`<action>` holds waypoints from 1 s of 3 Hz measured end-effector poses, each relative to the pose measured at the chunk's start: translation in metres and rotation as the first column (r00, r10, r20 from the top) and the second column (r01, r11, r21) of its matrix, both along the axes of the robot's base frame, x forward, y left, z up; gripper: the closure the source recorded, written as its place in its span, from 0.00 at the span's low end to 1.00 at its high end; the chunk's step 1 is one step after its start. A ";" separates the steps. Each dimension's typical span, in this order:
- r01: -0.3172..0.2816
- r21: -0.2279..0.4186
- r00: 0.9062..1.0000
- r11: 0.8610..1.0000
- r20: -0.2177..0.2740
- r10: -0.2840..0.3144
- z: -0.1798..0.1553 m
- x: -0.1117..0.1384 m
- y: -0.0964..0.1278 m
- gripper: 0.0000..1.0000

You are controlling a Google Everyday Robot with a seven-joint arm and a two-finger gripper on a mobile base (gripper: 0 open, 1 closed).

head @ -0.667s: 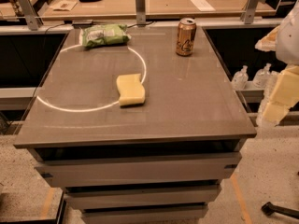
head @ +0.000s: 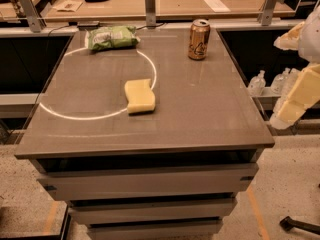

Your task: Move orange can near sponge

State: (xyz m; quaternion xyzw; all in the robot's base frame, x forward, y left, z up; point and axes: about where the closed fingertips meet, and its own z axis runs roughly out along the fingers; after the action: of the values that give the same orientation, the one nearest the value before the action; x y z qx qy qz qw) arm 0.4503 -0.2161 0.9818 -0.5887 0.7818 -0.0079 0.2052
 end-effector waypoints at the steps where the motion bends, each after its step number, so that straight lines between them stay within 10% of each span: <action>1: -0.019 0.180 0.997 0.984 0.071 0.006 0.000 0.028 -0.016 0.00; 2: -0.129 0.371 0.989 0.920 0.112 0.094 -0.011 0.051 -0.018 0.00; 3: -0.211 0.539 0.977 0.815 0.140 0.160 -0.014 0.063 -0.002 0.00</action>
Offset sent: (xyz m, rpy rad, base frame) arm 0.0638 -0.0018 0.0090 0.7902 -0.1104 0.2743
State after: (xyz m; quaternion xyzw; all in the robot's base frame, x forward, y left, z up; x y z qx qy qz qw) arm 0.5136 -0.2181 0.9678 -0.5770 0.6799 0.2115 0.4001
